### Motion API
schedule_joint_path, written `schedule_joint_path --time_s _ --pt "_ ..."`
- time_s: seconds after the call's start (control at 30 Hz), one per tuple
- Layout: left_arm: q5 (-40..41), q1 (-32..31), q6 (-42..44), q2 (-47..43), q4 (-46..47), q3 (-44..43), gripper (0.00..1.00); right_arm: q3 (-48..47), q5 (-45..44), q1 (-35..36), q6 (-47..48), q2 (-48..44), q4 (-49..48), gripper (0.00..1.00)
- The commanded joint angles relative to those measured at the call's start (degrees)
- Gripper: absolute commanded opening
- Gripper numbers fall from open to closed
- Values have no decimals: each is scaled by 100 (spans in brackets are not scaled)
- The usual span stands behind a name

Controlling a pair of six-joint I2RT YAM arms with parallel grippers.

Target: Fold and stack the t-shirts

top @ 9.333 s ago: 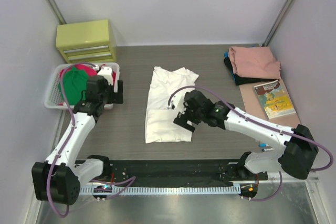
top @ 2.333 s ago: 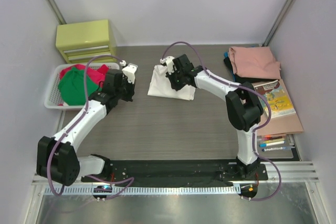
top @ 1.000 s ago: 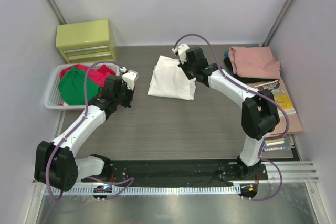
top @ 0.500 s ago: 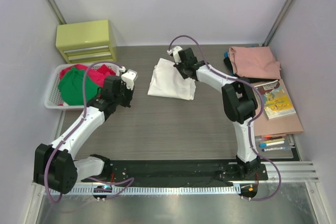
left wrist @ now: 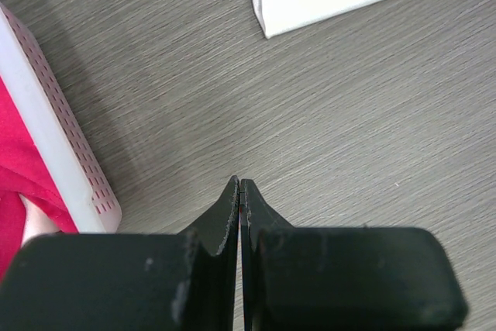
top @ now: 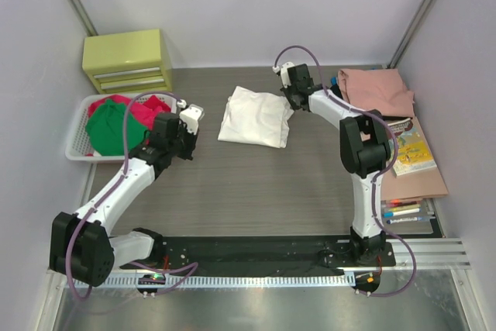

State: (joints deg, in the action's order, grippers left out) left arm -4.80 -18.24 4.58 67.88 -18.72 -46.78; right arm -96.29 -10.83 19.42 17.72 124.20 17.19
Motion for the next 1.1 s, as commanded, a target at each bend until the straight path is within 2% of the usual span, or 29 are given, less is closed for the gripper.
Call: schedule_joint_path --time_s 0.0,0.13,0.27,0.43,0.57,0.73,0.9,1.07 --pt "-118 22 43 -55 132 3 0 197 -7 141 92 -826 -242 1" --pt "66 22 61 -143 228 108 0 926 169 527 -188 -2027 -216 1" --pt "417 22 87 -292 553 64 0 1498 695 633 -1005 -2567 -23 1" --pt "805 22 149 -547 738 -190 0 1588 872 598 -954 -1954 30 1" --pt "875 22 254 -705 694 -129 0 904 977 598 -980 -1006 135 1" --pt "1051 22 447 -1030 712 187 0 59 934 589 -981 -319 320 1" --pt "1200 22 561 -1110 712 328 0 -144 1003 581 -1024 -326 417 1" --pt "1086 22 465 -952 765 276 0 13 951 580 -937 -800 390 1"
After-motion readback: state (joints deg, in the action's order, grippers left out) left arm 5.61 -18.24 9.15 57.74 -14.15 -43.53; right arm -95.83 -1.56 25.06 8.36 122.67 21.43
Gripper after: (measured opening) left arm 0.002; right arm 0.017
